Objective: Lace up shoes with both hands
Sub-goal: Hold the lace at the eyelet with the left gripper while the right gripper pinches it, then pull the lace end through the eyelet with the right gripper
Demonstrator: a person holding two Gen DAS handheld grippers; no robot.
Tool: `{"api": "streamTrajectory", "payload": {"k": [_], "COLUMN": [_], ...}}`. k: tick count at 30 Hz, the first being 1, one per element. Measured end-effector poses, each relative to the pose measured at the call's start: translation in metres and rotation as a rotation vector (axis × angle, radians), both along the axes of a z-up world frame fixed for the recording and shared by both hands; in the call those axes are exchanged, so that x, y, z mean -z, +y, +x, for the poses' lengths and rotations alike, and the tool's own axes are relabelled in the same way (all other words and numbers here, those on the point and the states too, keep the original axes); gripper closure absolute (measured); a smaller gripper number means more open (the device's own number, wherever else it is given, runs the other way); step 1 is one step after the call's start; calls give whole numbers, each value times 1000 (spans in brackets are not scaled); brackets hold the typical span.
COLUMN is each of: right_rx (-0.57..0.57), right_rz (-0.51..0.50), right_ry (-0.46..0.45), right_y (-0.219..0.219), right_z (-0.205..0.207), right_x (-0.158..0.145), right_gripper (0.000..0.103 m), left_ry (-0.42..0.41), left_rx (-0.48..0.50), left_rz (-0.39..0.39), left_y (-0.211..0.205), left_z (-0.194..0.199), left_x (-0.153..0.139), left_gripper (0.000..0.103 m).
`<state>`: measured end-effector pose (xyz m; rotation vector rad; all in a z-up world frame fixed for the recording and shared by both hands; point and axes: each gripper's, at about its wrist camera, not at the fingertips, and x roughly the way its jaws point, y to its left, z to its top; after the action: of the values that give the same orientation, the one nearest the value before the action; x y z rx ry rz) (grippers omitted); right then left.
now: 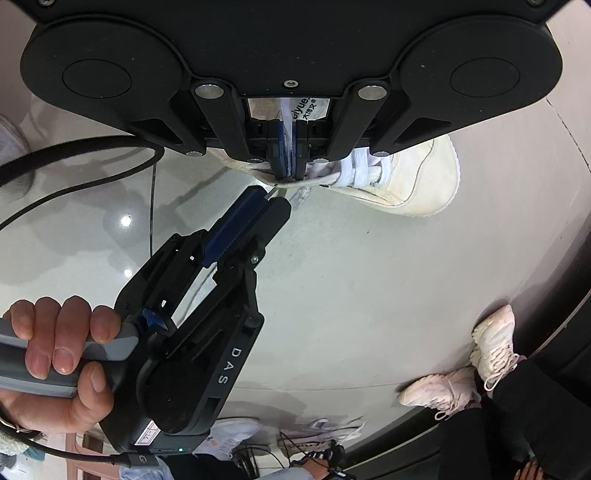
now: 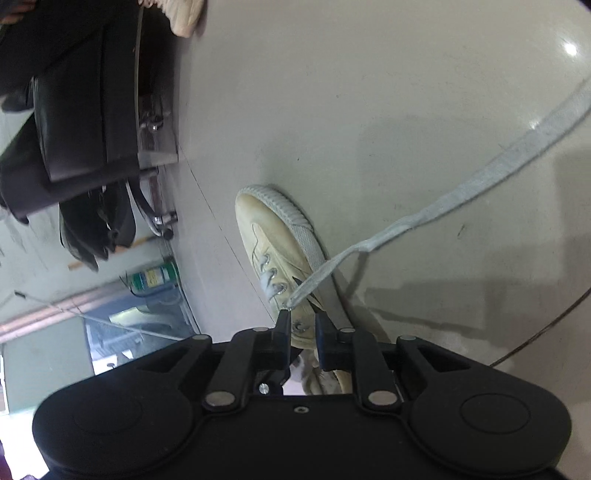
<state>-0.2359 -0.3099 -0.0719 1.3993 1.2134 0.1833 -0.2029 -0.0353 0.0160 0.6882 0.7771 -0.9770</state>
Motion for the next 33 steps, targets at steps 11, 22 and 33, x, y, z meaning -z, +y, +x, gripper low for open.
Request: {"api": "streamTrajectory", "payload": {"k": [11,22,33], "right_rx": [10,-235,-650], "right_rz": [-26,-359,-1241], "right_ry": [-20,-279,-575], "right_y": [12,36,67], "right_z": [-6,9,-18], "right_x": [-1,-41,-94], "right_gripper": [97,101,101], "left_ry": [7,-43,112], "left_rx": [-43,-178,-419], "left_rz": [-9,-45,-14], "left_y": [0,12,12], "left_z": [-2,-27,-37], "left_x": [1,-34,15], "left_gripper": [99,96,98]}}
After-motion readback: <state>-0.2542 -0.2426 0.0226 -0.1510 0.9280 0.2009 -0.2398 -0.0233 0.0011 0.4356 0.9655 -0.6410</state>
